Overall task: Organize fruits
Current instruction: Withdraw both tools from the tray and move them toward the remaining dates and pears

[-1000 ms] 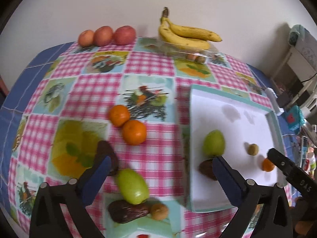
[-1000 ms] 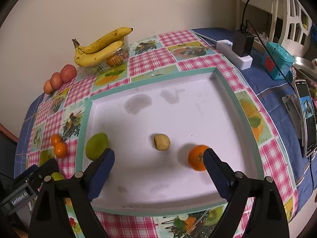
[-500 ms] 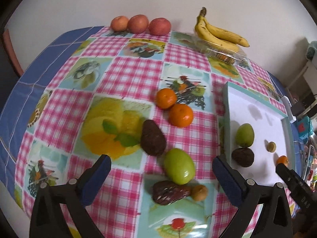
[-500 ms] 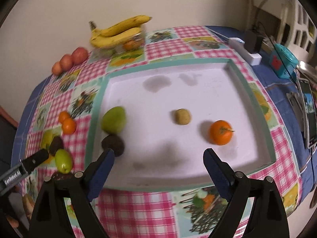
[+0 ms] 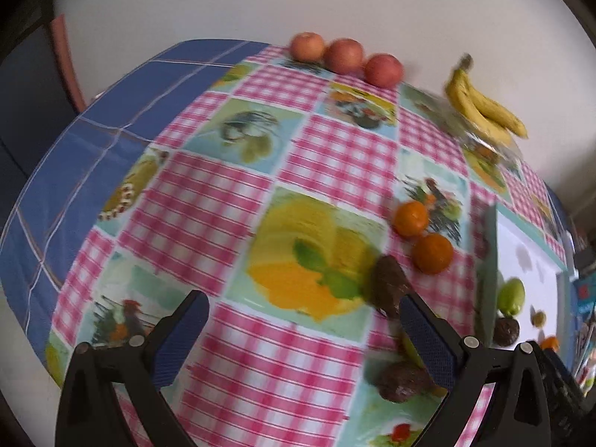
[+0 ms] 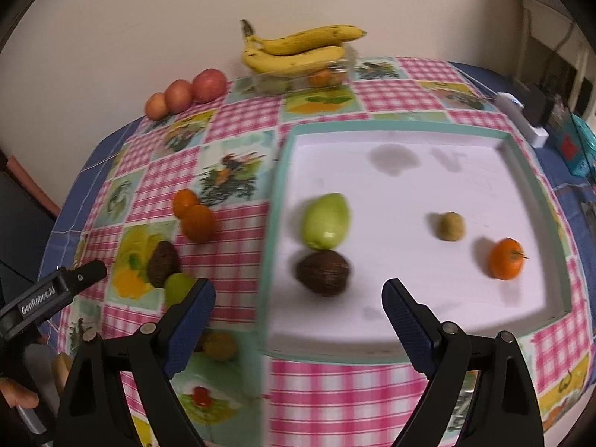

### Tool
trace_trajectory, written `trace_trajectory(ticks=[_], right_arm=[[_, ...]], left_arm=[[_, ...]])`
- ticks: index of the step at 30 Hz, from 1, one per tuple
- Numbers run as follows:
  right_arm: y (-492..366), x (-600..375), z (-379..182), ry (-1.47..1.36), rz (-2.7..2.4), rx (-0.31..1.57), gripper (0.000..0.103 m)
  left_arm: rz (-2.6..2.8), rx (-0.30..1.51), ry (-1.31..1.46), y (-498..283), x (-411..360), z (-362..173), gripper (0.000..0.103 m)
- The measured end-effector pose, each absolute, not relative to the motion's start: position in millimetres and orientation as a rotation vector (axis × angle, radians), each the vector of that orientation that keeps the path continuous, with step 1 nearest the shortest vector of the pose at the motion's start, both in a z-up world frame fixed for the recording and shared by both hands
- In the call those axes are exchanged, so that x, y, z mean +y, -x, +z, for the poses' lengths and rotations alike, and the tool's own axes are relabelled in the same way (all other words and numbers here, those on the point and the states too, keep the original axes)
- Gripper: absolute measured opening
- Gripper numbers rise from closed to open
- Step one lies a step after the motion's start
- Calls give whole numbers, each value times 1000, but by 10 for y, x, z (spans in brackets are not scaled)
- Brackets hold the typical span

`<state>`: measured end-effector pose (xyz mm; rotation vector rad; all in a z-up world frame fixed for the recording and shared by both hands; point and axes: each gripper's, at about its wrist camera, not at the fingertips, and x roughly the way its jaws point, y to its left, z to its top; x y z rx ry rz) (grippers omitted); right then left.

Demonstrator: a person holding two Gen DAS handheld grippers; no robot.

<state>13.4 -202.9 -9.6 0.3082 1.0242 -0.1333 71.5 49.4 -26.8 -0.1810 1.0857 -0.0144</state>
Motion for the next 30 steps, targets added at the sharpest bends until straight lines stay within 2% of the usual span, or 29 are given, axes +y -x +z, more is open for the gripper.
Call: trace_trajectory(ticks=[7, 18, 20, 21, 22, 24, 28, 30], right_arm=[[-239, -1710, -78, -280, -34, 1013, 91], [-258, -1590, -79, -287, 23, 1012, 89], [-264, -1570, -79, -282, 28, 1012, 84], [-271, -1559, -76, -277, 31, 1011, 73], [-277, -1552, -75, -275, 36, 1011, 67], [-300, -1524, -98, -280, 56, 1018, 67], [-343, -1461, -153, -271, 83, 1041, 54], [-367, -1436, -203, -268, 91, 1058, 54]], left_arm=[[19, 1065, 244, -753, 734, -253, 103], [-92, 1081, 293, -784, 623, -229, 103], [-99, 1088, 289, -793, 612, -235, 103], [-100, 1091, 290, -793, 613, -237, 103], [-105, 1092, 297, -795, 616, -238, 103], [-97, 1089, 315, -797, 637, -235, 103], [-77, 1089, 314, -827, 647, -257, 102], [-68, 1100, 310, -860, 641, -298, 102]])
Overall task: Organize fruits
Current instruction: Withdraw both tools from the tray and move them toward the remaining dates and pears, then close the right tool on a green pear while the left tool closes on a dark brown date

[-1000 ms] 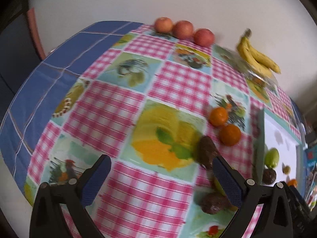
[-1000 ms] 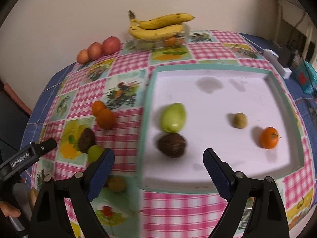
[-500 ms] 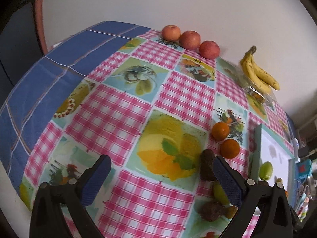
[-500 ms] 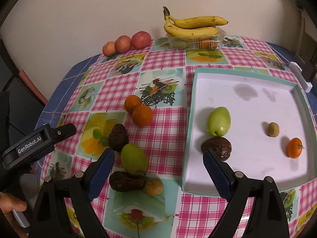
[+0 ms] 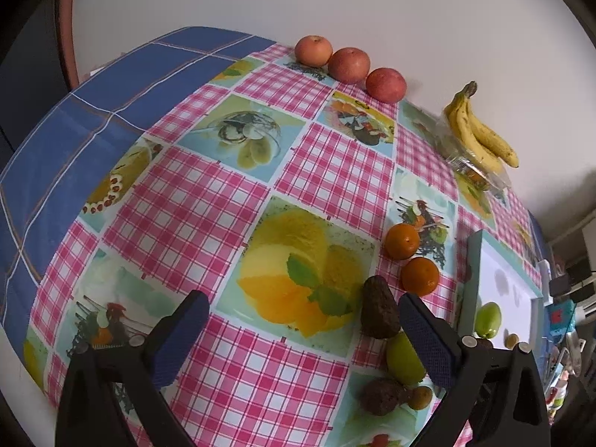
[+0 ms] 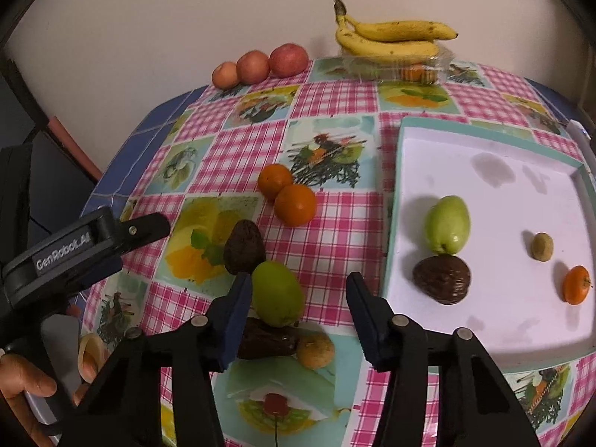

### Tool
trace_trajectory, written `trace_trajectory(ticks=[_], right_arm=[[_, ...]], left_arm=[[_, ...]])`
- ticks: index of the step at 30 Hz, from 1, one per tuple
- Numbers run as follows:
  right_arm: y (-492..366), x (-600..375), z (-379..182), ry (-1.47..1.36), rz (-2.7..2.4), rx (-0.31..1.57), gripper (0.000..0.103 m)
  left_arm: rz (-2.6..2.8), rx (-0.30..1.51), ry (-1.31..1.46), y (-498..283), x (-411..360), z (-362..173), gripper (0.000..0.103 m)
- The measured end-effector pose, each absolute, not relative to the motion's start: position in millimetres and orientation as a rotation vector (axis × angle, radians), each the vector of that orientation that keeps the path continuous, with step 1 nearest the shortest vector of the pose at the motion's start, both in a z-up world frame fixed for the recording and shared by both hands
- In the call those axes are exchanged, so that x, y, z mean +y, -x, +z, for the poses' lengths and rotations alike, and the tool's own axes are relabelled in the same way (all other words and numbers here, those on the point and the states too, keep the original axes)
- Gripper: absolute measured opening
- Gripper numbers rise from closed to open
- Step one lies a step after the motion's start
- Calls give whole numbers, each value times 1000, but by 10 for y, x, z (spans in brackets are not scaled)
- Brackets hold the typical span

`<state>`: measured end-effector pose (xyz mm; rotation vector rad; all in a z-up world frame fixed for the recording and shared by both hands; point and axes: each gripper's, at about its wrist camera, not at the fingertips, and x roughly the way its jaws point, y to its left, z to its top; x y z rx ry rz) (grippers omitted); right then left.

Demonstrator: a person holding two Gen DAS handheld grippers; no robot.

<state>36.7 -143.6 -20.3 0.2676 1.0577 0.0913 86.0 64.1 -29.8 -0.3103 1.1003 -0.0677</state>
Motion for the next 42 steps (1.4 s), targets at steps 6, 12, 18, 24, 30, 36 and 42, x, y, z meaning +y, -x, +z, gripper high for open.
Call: trace_trajectory(ticks=[6, 12, 18, 24, 30, 36, 42], right_arm=[[-433, -1376, -338, -271, 111, 1101, 53], [-502, -1272, -445, -245, 125, 1135, 53], [-537, -1224, -549, -247, 138, 1166, 44], [-542, -1240, -548, -265, 147, 1168, 42], [-482, -1378, -470, -281, 119, 1152, 42], [-422, -1536, -340, -273, 84, 1130, 37], [-377, -1639, -221, -259, 83, 1105, 29]], left_arm=[[-24, 1135, 303, -977, 636, -464, 101], [-5, 1147, 333, -1032, 670, -551, 101], [-24, 1151, 344, -1053, 637, -541, 101], [-47, 1155, 341, -1074, 574, -548, 101], [-87, 1173, 349, -1067, 474, -574, 95], [-144, 1183, 354, -1064, 310, -591, 87], [-174, 1199, 355, -1071, 174, -641, 79]])
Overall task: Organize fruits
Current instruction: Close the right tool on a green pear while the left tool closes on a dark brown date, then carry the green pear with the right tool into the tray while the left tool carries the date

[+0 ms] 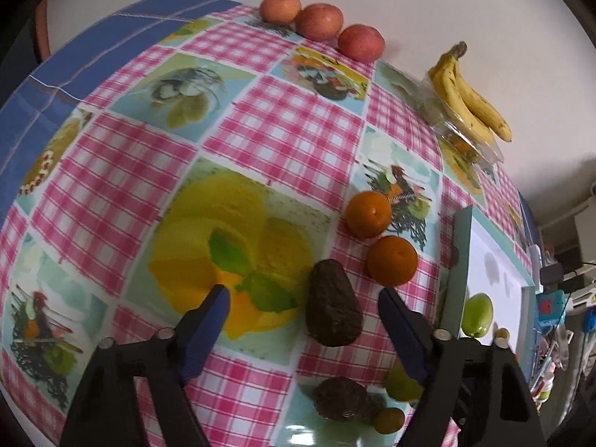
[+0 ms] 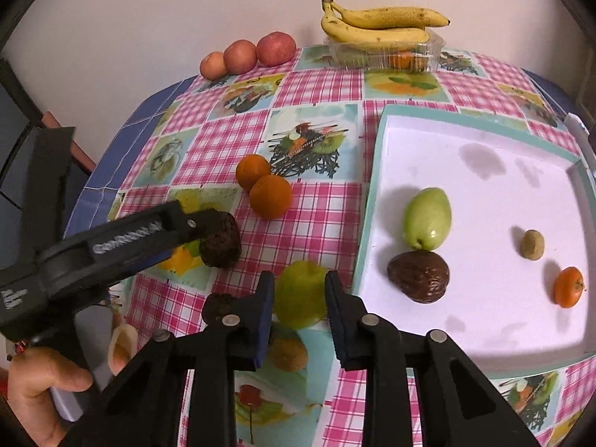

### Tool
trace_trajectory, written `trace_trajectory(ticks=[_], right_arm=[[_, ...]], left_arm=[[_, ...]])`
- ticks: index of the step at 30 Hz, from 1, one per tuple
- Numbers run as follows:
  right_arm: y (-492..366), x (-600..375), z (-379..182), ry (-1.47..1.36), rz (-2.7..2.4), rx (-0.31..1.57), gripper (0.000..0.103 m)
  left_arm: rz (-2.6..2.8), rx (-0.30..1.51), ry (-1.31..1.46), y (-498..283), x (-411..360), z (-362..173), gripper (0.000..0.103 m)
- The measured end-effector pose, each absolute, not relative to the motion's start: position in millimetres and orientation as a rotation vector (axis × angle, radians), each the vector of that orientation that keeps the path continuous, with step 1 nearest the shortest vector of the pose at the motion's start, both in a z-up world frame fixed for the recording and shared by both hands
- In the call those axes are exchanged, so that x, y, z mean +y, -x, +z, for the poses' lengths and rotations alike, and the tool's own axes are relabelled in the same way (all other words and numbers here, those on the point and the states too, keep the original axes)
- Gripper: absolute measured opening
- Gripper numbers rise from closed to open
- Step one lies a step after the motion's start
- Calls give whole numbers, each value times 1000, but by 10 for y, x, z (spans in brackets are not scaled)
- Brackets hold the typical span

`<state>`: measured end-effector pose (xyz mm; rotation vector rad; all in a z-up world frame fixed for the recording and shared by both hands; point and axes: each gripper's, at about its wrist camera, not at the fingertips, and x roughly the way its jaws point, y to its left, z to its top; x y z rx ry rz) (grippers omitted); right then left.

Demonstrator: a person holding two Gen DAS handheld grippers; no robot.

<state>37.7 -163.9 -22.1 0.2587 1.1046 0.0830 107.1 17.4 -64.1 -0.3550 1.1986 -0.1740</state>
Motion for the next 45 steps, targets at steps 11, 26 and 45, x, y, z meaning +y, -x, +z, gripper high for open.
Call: trace_trajectory(ticks=[11, 26, 45], right_arm=[[-406, -1695, -303, -287, 65, 1124, 29], [-677, -1514, -306, -169, 109, 1079, 47], [-931, -1390, -549, -61, 100, 1106, 52]], left_arm=[[-230, 1244, 384, -1075, 73, -715, 37], [-80, 1203, 478, -1131, 561, -679, 36], [-75, 1203, 453, -1207, 510, -730, 37]])
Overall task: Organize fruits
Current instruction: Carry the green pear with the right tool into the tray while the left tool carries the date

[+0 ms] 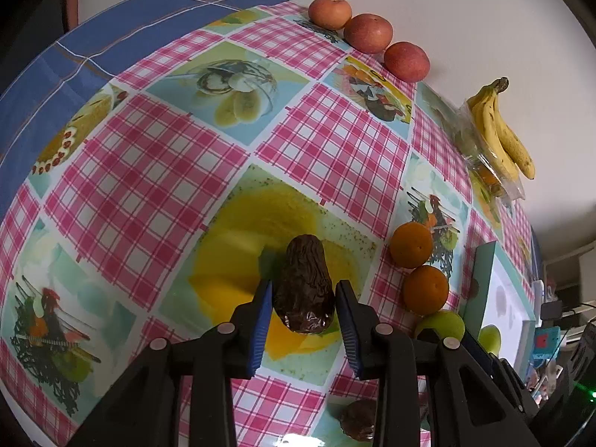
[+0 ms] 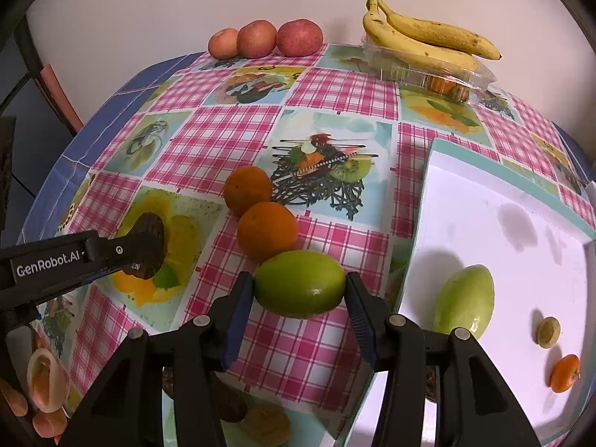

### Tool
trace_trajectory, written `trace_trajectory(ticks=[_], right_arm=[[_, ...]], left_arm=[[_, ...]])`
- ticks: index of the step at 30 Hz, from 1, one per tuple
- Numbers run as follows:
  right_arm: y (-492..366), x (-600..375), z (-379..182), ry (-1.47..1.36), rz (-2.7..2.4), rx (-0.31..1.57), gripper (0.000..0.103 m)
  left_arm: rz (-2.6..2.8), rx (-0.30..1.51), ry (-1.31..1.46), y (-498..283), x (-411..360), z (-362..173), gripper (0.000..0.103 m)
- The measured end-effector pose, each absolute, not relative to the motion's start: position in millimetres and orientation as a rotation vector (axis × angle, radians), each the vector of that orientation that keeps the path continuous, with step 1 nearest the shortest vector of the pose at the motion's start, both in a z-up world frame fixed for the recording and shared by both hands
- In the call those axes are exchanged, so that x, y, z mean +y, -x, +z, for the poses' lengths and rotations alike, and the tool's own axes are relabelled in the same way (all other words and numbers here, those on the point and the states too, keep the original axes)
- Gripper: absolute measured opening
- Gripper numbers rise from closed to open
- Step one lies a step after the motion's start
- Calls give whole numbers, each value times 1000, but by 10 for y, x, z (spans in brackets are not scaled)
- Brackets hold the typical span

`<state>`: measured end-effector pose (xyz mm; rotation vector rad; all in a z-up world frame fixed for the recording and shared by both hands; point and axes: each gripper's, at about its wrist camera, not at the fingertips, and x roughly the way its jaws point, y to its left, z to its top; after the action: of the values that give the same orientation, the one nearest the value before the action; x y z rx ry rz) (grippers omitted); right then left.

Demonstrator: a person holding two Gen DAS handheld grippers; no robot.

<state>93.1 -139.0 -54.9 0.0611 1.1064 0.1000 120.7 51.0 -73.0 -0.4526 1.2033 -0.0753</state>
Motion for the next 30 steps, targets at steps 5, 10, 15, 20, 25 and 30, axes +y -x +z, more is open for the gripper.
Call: trace_trajectory(ticks=[5, 10, 15, 20, 25, 30], right_arm=[[-924, -1413, -551, -85, 104, 1101, 52], [-896, -1433, -523, -103, 104, 1102, 51], [-836, -1496, -337, -144, 115, 1054, 51], [-790, -1613, -150, -185, 101, 1015, 51], [-728, -1733, -28, -194, 72, 1001, 51], [-659, -1935, 34, -223, 35, 997, 51]], left_arm=[[-89, 1225, 462, -1195, 489, -781, 36], [-83, 1223, 437, -1191, 464, -773, 36], [-94, 1206, 453, -1179, 477, -701, 36], [-126, 1166, 447, -1144, 433, -543, 36], [-165, 1133, 434, -1102, 339, -417, 36], [-187, 1127, 428, -1064, 224, -368, 36]])
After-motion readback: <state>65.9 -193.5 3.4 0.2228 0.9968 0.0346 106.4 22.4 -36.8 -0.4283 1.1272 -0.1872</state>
